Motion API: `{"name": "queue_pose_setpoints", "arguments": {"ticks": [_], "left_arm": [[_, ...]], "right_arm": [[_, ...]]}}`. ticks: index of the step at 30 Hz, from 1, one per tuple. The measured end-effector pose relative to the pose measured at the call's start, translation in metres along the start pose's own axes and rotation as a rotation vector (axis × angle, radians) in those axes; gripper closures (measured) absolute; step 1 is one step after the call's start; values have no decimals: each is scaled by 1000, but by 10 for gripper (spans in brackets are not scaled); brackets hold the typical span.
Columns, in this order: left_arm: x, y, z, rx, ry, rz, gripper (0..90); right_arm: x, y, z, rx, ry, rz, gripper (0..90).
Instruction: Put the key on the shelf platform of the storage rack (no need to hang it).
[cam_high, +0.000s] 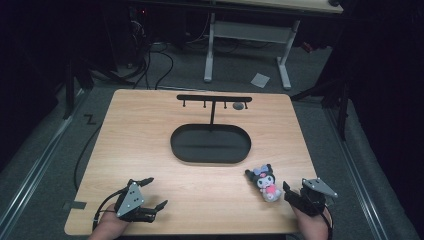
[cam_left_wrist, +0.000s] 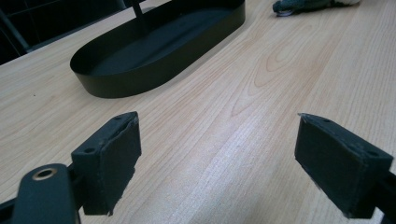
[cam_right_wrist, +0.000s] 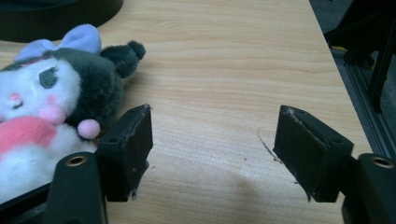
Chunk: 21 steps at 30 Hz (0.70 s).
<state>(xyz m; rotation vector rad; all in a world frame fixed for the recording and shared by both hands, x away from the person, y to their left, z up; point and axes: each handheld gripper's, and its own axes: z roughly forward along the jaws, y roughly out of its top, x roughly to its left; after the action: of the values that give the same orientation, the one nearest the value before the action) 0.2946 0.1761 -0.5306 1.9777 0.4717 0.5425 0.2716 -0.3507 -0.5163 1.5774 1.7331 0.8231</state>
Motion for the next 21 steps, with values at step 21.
{"name": "queue_pose_setpoints", "arguments": {"ticks": [21], "left_arm": [[-1, 0, 0, 1, 4, 8, 150]], "right_arm": [[4, 7, -4, -26, 36, 2, 251]]}}
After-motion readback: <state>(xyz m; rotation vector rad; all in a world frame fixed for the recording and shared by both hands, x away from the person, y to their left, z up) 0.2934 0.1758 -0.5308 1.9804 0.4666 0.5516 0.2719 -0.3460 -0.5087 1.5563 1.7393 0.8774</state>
